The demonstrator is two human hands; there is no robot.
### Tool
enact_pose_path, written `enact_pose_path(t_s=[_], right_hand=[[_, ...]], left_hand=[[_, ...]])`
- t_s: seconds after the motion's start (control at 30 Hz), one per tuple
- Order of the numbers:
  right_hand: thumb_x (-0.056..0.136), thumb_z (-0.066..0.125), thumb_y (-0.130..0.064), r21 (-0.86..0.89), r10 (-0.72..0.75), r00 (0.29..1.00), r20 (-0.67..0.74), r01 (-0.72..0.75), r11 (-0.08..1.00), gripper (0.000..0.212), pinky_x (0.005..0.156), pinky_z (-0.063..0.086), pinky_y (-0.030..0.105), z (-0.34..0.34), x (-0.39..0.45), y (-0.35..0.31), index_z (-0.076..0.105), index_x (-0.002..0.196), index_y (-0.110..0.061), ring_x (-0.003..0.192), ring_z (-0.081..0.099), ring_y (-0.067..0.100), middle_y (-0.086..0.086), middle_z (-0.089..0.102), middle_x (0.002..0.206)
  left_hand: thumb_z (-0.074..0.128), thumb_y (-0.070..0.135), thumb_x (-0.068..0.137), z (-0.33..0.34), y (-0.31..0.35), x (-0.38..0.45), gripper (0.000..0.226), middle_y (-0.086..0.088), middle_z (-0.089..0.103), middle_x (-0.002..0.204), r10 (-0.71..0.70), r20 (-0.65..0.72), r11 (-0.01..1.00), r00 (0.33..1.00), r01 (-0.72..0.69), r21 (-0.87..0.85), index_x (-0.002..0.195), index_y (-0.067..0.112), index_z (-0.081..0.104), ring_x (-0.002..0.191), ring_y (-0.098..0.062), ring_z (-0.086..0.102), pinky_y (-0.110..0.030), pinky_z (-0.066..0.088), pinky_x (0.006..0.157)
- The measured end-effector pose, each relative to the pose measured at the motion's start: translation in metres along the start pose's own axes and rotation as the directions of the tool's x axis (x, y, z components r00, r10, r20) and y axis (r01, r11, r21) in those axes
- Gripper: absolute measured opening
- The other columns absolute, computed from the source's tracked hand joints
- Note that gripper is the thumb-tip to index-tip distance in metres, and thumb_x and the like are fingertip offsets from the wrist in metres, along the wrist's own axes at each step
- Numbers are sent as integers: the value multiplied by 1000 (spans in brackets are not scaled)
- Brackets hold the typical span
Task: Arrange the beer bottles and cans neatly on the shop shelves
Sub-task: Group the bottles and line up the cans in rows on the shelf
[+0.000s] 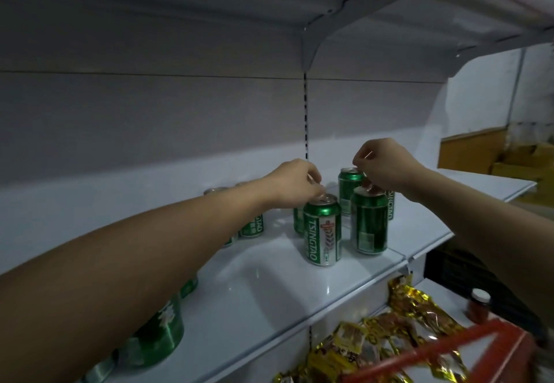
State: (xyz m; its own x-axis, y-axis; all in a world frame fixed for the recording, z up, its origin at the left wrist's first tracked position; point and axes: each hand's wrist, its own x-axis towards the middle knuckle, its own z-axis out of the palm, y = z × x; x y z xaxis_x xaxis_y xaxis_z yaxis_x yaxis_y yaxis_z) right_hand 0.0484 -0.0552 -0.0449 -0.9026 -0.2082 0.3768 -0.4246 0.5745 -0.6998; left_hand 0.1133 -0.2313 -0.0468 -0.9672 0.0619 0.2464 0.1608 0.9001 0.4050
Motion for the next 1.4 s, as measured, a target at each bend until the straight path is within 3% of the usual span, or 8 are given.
enact_pose_path(t_s=[0.17, 0.33, 0.47, 0.63, 0.7, 0.8, 1.1, 1.4], right_hand=[[95, 56, -4, 70, -22, 994, 107, 14, 997, 11, 75, 62, 40, 7, 19, 4, 67, 93, -6, 76, 72, 29, 19, 71, 95], [94, 65, -11, 10, -3, 970, 241, 0, 1000, 27, 56, 53, 19, 36, 48, -3, 64, 113, 8, 68, 67, 16, 17, 69, 105], [88, 72, -13, -125, 83, 912, 402, -35, 992, 26, 43, 47, 15, 56, 66, -2, 61, 104, 5, 73, 64, 17, 16, 66, 102], [87, 70, -5, -119, 73, 904, 422, -24, 993, 28, 77, 61, 31, 66, 81, 1, 66, 113, 6, 88, 73, 24, 18, 72, 105], [87, 70, -2, -94, 63, 912, 405, -27, 995, 26, 79, 61, 32, 68, 79, 1, 67, 112, 7, 90, 72, 26, 19, 72, 104], [89, 68, -2, -25, 23, 928, 373, -14, 1000, 23, 70, 60, 28, 69, 70, -2, 67, 111, 6, 90, 69, 24, 15, 70, 100], [99, 57, -20, 273, -166, 960, 224, 102, 957, 35, 79, 55, 31, 43, 49, -65, 56, 133, -12, 111, 58, 22, 8, 61, 124], [94, 65, -24, 427, -299, 820, 488, 75, 901, 62, 96, 53, 43, 64, -9, -145, 33, 147, -17, 116, 58, 25, 9, 57, 131]], left_hand=[[65, 24, 93, -1, -8, 32, 44, -8, 57, 132, -91, -79, 994, 993, 95, 55, 134, 14, 53, 115, -24, 56, -30, 45, 93], [65, 23, 93, 15, -24, 62, 65, -14, 50, 136, -238, 55, 971, 970, 237, 19, 148, 7, 34, 108, -29, 59, -36, 57, 85], [68, 20, 91, 27, -38, 76, 42, -12, 60, 122, -306, 136, 942, 942, 320, -98, 127, 4, 53, 105, -26, 62, -37, 60, 81], [74, 18, 86, 27, -47, 85, 38, -18, 66, 114, -308, 145, 925, 940, 331, -186, 117, 1, 61, 103, -29, 67, -38, 60, 83], [75, 18, 85, 25, -47, 84, 39, -21, 65, 115, -315, 140, 919, 939, 339, -202, 115, 0, 59, 104, -31, 67, -40, 59, 84], [78, 19, 83, 17, -48, 78, 39, -16, 65, 113, -298, 87, 923, 951, 310, -226, 113, 4, 57, 103, -29, 65, -40, 59, 83], [87, 35, 68, -56, -33, 28, 29, 1, 71, 90, -233, -292, 917, 928, 109, -385, 83, 22, 66, 88, -19, 68, -41, 60, 79], [84, 38, 70, -144, -51, -78, 31, -2, 73, 85, -282, -367, 902, 886, 114, -417, 82, 15, 66, 82, -20, 71, -41, 62, 74]])
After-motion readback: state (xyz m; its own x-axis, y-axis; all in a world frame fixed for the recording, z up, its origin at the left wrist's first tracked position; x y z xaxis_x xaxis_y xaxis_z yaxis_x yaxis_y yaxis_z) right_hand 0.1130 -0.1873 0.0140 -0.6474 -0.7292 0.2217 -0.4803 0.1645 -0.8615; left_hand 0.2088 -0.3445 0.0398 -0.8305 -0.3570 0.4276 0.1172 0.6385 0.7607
